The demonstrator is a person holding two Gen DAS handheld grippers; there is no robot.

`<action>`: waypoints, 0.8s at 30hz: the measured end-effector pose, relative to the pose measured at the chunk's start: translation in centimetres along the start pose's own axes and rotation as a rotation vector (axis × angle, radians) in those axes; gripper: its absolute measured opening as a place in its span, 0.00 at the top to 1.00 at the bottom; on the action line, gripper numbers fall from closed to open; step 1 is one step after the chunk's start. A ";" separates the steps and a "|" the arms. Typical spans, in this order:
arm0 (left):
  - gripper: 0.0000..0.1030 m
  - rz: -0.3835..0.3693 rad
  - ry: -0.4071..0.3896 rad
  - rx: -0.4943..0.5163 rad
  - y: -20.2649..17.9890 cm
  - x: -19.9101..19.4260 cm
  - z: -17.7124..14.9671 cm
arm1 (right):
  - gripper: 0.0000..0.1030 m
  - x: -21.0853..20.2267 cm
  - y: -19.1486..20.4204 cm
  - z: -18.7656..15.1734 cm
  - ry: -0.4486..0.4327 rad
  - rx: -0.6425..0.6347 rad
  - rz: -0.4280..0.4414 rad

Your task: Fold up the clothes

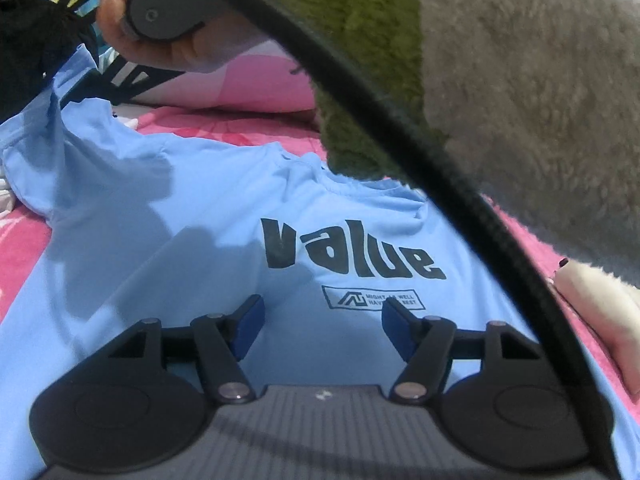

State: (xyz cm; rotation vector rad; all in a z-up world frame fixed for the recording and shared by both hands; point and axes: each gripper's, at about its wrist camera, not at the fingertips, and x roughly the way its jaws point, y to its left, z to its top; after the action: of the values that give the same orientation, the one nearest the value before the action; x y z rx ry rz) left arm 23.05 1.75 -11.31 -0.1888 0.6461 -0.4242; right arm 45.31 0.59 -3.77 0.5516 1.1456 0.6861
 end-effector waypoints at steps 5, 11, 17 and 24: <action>0.34 0.002 0.000 0.003 -0.2 0.1 0.0 | 0.94 -0.4 0.0 -0.4 -0.015 -0.025 0.015; 0.34 0.003 0.000 0.005 -0.2 0.1 0.0 | 0.95 0.0 2.4 -0.5 -0.042 -0.097 0.128; 0.34 0.000 -0.001 0.001 -0.2 0.2 0.0 | 0.92 2.7 4.4 0.1 -0.028 -0.191 0.042; 0.34 0.000 0.000 0.001 -0.3 0.3 0.1 | 0.54 1.0 5.4 -0.2 -0.080 -0.244 -0.077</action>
State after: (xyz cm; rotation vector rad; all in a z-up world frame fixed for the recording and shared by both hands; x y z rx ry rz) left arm 23.18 1.32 -11.31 -0.1876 0.6463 -0.4249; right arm 44.23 5.04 -0.66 0.3236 0.9866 0.7191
